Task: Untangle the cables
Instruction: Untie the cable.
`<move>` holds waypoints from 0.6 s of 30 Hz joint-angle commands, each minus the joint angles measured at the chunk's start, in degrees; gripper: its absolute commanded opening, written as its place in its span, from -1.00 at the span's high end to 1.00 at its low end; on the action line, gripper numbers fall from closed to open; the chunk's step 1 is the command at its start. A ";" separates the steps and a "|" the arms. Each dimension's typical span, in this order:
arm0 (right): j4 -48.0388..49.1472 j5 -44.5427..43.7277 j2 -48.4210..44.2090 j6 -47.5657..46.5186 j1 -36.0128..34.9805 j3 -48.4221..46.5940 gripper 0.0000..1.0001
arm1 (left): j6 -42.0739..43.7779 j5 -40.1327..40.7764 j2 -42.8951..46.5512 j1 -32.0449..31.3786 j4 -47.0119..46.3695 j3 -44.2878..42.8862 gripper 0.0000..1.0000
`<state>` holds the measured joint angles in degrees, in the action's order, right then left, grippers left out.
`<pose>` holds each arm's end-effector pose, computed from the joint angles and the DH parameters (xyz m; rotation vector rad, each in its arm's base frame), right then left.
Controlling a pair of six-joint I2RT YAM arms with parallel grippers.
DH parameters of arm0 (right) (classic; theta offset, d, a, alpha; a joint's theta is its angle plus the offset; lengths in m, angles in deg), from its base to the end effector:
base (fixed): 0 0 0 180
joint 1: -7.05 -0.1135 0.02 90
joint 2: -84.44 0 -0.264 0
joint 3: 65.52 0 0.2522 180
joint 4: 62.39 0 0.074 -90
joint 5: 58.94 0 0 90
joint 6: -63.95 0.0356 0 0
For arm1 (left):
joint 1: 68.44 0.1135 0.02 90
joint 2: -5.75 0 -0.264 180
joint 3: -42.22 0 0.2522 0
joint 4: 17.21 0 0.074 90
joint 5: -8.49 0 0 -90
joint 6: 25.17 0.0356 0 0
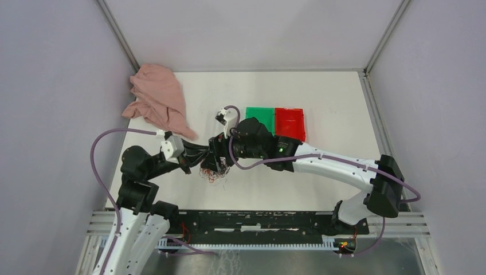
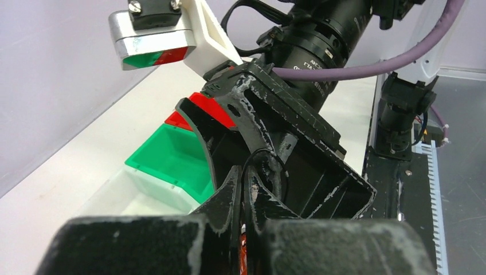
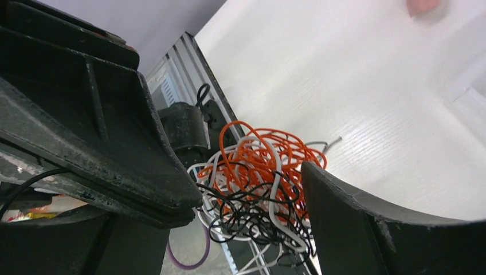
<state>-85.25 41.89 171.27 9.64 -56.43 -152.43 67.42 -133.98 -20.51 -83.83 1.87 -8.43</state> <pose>0.1539 0.3234 0.3353 -0.6640 2.1058 1.2506 0.0968 -0.0559 0.3433 0.9569 1.2520 -0.8484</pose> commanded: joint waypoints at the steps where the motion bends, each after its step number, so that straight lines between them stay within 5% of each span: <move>1: 7.28 -8.92 -0.69 1.60 0.36 1.45 -0.65 | -7.62 -4.52 0.36 -0.42 -5.15 -4.76 0.94; 18: 11.21 -12.97 -2.21 3.15 0.52 13.11 -0.44 | -16.69 -5.44 -2.49 -0.42 -8.47 -15.60 0.94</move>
<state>-73.21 33.28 169.46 12.74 -56.28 -142.33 56.06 -137.12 -22.41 -83.99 0.67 -18.72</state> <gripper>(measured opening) 0.730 0.050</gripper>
